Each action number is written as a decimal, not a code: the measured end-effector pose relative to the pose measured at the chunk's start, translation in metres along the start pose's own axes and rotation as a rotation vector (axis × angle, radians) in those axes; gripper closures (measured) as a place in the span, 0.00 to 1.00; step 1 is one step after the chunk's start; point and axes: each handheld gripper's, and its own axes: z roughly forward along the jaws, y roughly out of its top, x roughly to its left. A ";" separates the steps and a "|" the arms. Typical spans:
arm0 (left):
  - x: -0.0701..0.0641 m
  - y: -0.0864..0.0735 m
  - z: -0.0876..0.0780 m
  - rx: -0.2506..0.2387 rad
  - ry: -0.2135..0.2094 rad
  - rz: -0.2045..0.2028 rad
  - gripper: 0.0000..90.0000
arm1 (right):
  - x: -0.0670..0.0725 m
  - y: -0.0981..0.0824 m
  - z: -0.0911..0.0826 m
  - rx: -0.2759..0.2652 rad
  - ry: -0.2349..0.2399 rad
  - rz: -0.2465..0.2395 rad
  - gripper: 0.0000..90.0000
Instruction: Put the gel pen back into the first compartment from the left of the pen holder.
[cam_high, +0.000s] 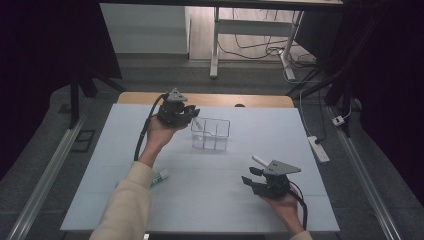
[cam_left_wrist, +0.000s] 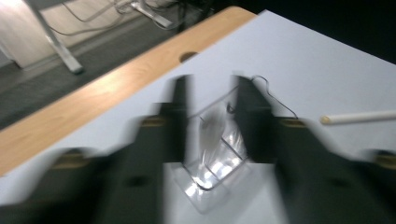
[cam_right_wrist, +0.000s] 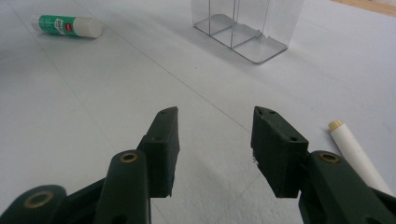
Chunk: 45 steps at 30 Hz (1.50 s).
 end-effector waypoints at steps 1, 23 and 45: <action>-0.002 -0.002 0.000 -0.006 0.024 0.013 0.51 | 0.000 0.000 0.000 0.000 -0.001 0.000 0.57; -0.015 -0.070 -0.047 -0.058 -0.074 0.013 0.45 | -0.006 0.002 -0.004 0.000 -0.032 -0.006 0.56; -0.033 -0.115 -0.069 -0.006 -0.041 0.036 0.49 | -0.024 0.003 -0.022 -0.029 -0.115 0.060 0.54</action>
